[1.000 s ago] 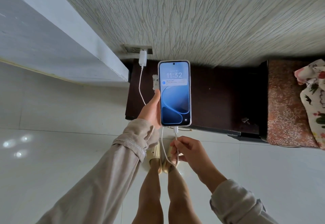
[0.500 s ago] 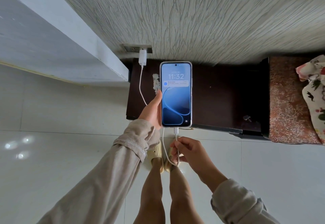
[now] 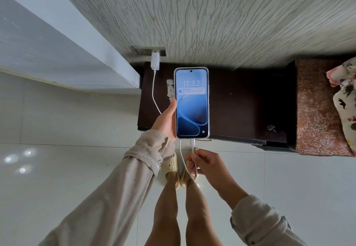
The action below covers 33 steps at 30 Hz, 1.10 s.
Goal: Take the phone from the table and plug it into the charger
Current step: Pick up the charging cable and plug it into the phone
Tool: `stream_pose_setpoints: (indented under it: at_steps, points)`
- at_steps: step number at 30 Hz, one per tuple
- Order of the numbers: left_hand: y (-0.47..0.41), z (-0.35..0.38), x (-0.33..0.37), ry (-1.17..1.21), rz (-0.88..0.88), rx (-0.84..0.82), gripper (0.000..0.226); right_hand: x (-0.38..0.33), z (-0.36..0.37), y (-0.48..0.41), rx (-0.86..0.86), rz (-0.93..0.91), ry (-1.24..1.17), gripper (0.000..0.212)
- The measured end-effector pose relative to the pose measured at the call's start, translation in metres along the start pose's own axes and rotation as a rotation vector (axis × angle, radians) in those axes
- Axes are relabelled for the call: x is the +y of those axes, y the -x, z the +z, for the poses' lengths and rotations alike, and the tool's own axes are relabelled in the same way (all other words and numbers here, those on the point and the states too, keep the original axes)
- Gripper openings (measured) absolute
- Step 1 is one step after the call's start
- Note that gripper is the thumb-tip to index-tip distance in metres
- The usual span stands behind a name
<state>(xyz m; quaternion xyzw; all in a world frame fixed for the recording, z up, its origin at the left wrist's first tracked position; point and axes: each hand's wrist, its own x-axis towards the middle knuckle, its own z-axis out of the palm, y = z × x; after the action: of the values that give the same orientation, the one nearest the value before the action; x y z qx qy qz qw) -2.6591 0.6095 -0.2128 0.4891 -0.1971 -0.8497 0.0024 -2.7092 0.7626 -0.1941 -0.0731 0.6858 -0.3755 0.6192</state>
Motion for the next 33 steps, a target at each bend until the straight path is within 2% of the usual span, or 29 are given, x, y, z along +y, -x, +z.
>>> stream_pose_setpoints:
  at_steps: [6,12,15,21,27,33]
  points:
    - [-0.025,-0.006,-0.002,0.015,-0.096,0.103,0.055,0.008,-0.004,-0.019,0.015,0.017,-0.005,0.036]
    - [-0.073,-0.014,-0.016,0.038,-0.140,0.177,0.058,0.028,-0.012,-0.057,0.058,0.061,-0.064,0.029]
    - [-0.100,-0.020,-0.025,0.065,-0.181,0.208,0.059,0.041,-0.016,-0.079,0.086,0.087,-0.103,0.033]
    - [-0.151,-0.039,-0.044,0.014,-0.261,0.310,0.064,0.069,-0.022,-0.126,0.083,0.216,-0.091,0.038]
    - [-0.192,-0.058,-0.052,-0.105,-0.269,0.367,0.064,0.088,-0.019,-0.163,0.066,0.306,-0.139,0.022]
    - [-0.214,-0.073,-0.060,-0.096,-0.299,0.358,0.065,0.115,-0.014,-0.187,0.066,0.319,-0.095,0.037]
